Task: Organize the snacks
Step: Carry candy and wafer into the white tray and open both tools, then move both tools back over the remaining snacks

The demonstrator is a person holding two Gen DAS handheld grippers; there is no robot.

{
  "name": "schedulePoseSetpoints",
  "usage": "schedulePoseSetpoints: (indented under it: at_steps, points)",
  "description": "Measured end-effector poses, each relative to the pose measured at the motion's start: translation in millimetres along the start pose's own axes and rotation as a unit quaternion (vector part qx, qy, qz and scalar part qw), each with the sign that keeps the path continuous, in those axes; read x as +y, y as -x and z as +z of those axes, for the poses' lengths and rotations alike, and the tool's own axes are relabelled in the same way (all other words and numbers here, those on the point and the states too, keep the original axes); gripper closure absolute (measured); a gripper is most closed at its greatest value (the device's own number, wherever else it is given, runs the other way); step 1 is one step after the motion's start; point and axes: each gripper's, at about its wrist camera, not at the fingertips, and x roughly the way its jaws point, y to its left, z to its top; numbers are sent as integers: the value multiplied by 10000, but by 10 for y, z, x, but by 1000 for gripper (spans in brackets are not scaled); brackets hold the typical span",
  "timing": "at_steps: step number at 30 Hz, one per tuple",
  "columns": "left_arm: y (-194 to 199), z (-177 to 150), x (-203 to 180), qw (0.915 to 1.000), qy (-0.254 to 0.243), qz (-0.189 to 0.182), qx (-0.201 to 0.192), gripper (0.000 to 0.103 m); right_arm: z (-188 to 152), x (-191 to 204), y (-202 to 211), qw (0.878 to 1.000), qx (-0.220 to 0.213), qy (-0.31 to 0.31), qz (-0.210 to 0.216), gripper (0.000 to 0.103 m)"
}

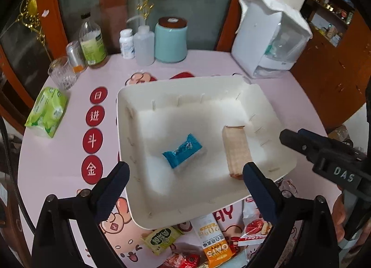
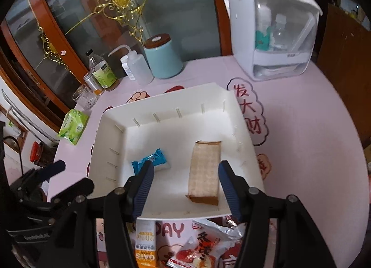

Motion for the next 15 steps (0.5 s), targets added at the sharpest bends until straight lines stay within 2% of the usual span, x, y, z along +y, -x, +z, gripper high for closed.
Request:
schedulePoseSetpoints:
  at_steps: [5,9,12,15]
  points:
    - [308,-58,-102,9987,-101,42,-501,5,-96,-26,380,9994,-340,81,69,35]
    - [597,-158,-151,9961,-28,88,-876,5,-201,-92,620,9988,-455,55,183,31]
    - [776,-232,-218,9952,-97,173,-962,5,-314,-149,759,9991,-411,56,104,30]
    - [910,-320,-279,9964,-87,133,-834,5,-449,-199,871,9994,-279,188,41,30]
